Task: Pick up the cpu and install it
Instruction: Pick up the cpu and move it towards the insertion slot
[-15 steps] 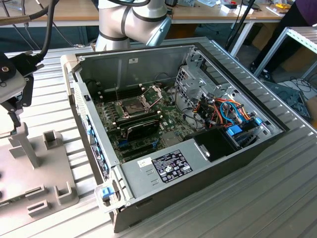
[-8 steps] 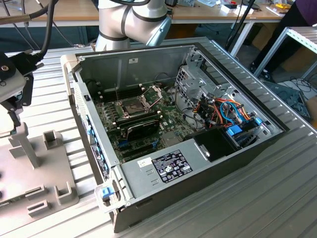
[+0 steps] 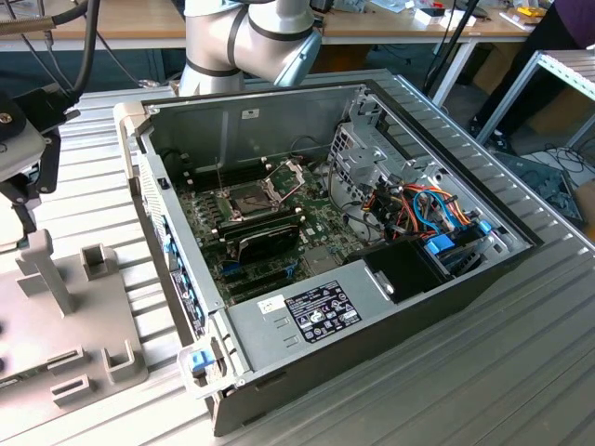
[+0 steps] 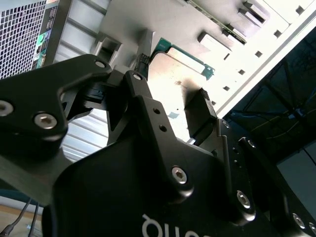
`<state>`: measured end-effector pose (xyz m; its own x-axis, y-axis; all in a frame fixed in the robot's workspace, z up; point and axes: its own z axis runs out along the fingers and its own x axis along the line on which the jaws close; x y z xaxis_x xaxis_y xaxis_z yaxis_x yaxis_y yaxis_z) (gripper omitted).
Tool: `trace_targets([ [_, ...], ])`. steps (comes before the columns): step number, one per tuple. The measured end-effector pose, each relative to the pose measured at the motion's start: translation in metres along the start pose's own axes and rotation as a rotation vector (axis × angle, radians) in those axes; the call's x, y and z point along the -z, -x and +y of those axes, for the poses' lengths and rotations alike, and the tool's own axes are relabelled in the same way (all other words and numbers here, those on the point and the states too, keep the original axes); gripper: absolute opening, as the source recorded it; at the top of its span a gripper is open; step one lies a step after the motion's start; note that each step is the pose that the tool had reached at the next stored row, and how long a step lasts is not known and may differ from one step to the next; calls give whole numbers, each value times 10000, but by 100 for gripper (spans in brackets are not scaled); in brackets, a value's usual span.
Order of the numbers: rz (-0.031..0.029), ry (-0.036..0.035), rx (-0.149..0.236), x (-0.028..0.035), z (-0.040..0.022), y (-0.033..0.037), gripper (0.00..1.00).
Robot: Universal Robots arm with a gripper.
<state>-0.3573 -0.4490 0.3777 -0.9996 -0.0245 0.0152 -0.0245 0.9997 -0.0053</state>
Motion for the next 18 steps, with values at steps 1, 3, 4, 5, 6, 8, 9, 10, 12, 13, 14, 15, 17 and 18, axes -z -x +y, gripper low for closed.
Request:
trace_targets([
  [1,1,-1,0,1,0,0,55],
  [3,2,-2,0,30,0,-1,55],
  [4,2,-1,0,31,0,-1,55],
  [5,2,-2,0,31,0,0,55],
  [6,2,-1,0,32,0,-1,55],
  [8,2,-2,0,33,0,-1,55],
  [9,2,-2,0,35,0,-1,55],
  [10,3,-2,0,37,0,-1,55],
  [12,4,-3,-1,44,0,-1,55],
  [13,3,-2,0,50,0,-1,55],
  [14,3,-2,0,57,0,-1,55],
  [15,3,-3,0,69,0,-1,55],
  [17,2,-2,0,82,-1,-1,55],
  [18,1,-1,0,86,-1,-2,55],
])
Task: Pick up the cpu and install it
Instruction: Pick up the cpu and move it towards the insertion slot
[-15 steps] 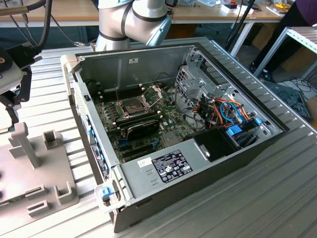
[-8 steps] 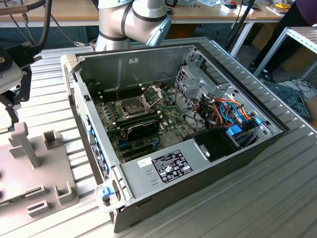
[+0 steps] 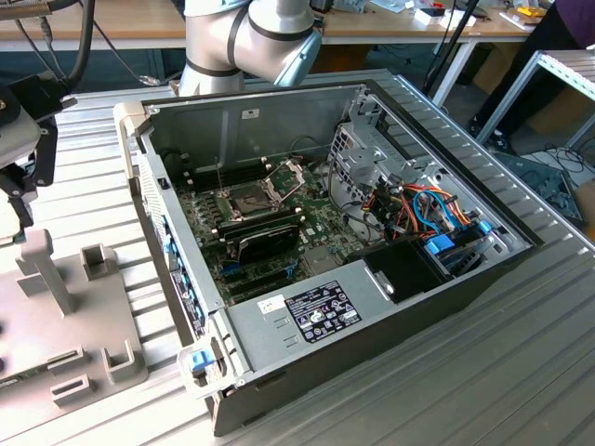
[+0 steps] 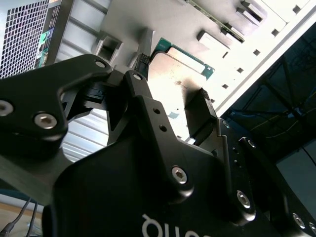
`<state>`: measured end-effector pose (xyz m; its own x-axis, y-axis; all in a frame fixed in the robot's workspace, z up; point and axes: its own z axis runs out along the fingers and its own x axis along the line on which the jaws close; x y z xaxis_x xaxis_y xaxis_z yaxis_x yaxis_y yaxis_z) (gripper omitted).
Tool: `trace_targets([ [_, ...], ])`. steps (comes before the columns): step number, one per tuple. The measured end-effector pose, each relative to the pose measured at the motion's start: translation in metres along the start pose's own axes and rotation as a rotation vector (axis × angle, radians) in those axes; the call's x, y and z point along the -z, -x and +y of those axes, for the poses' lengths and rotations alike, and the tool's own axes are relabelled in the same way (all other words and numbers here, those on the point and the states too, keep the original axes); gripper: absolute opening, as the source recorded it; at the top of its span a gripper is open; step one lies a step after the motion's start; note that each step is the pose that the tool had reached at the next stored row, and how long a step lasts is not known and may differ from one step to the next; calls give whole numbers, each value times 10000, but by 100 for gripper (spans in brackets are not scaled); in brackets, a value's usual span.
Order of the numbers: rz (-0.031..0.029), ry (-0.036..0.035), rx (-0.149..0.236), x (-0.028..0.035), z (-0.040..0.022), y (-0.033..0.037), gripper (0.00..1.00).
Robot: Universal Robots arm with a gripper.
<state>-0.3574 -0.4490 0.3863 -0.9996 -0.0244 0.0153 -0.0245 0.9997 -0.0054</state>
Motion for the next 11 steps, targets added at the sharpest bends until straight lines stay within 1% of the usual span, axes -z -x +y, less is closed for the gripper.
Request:
trace_targets([
  [7,3,-2,0,12,0,2,55],
  [11,1,-1,1,11,-1,22,55],
])
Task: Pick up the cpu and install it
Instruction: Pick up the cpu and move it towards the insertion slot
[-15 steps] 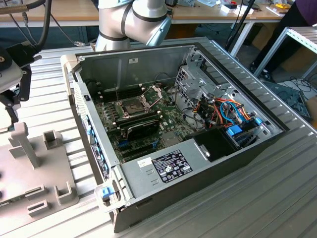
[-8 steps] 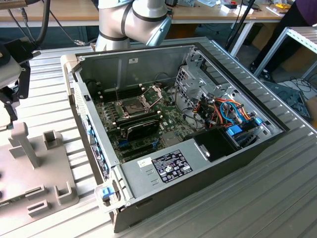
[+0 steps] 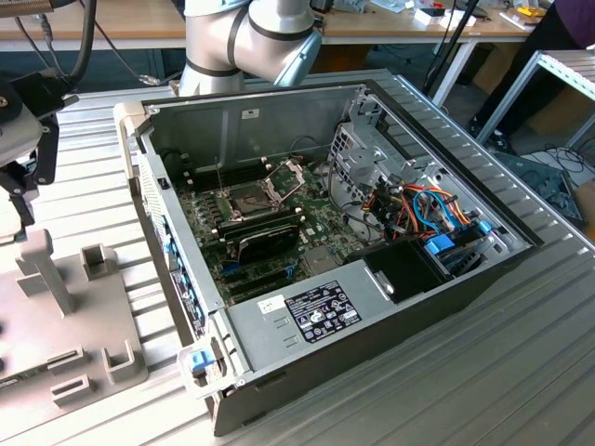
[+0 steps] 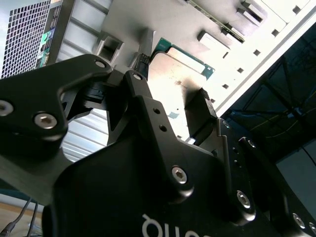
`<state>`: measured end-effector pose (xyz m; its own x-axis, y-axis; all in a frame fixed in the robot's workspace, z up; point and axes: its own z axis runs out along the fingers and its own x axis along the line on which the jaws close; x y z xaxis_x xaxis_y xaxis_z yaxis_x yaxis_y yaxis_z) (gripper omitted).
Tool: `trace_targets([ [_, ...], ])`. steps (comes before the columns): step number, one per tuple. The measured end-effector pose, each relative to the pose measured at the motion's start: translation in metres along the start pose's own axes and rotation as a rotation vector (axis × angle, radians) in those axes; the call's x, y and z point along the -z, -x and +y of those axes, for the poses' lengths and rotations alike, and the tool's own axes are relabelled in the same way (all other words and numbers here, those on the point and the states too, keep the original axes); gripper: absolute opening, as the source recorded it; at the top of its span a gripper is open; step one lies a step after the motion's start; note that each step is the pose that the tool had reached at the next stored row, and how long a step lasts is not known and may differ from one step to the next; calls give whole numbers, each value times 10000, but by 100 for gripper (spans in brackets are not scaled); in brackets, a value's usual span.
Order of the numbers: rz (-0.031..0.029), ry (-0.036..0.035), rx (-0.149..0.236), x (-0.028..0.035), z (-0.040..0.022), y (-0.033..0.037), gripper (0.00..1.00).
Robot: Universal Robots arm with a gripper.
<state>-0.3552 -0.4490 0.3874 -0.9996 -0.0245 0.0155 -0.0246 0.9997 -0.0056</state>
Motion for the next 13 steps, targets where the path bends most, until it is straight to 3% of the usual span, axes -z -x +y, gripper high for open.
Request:
trace_targets([
  [13,-1,1,0,13,0,23,55],
])
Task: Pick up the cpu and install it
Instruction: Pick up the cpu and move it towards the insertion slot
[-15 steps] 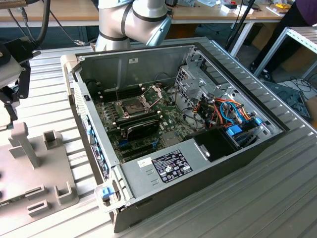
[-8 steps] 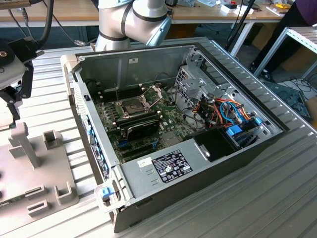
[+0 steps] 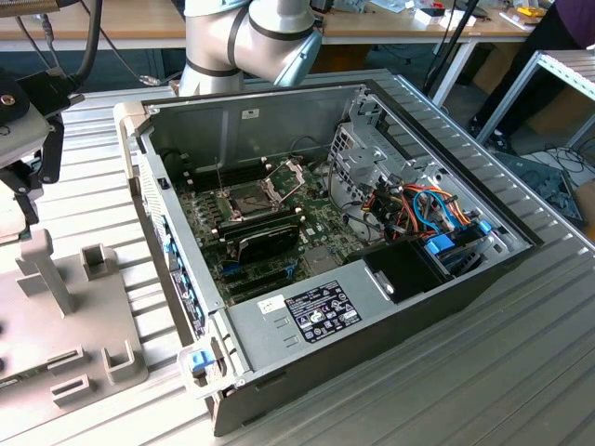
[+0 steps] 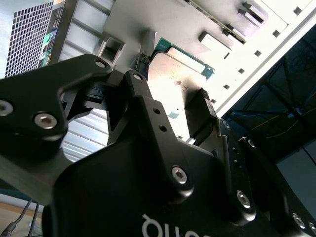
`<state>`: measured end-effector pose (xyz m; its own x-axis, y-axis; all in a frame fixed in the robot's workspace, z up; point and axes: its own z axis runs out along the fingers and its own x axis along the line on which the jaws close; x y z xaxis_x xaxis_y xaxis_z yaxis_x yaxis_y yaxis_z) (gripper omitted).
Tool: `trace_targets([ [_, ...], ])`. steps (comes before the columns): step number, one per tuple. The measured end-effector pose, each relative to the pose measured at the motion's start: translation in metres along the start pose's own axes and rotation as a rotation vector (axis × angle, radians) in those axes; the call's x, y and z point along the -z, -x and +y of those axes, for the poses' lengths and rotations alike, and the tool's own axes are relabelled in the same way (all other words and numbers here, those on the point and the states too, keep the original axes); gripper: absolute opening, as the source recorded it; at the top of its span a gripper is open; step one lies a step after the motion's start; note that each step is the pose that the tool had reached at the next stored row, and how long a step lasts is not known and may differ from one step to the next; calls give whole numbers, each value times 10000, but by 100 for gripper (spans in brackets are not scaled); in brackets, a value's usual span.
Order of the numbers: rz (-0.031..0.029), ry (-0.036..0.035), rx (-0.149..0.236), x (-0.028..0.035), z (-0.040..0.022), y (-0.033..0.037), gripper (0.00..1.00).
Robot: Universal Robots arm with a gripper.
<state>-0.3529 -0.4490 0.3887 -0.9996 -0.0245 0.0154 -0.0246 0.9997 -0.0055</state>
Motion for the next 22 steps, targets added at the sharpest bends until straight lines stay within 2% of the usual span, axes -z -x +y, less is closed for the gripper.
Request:
trace_targets([
  [9,2,-2,1,15,0,6,55],
  [22,-1,0,-1,15,-3,107,55],
])
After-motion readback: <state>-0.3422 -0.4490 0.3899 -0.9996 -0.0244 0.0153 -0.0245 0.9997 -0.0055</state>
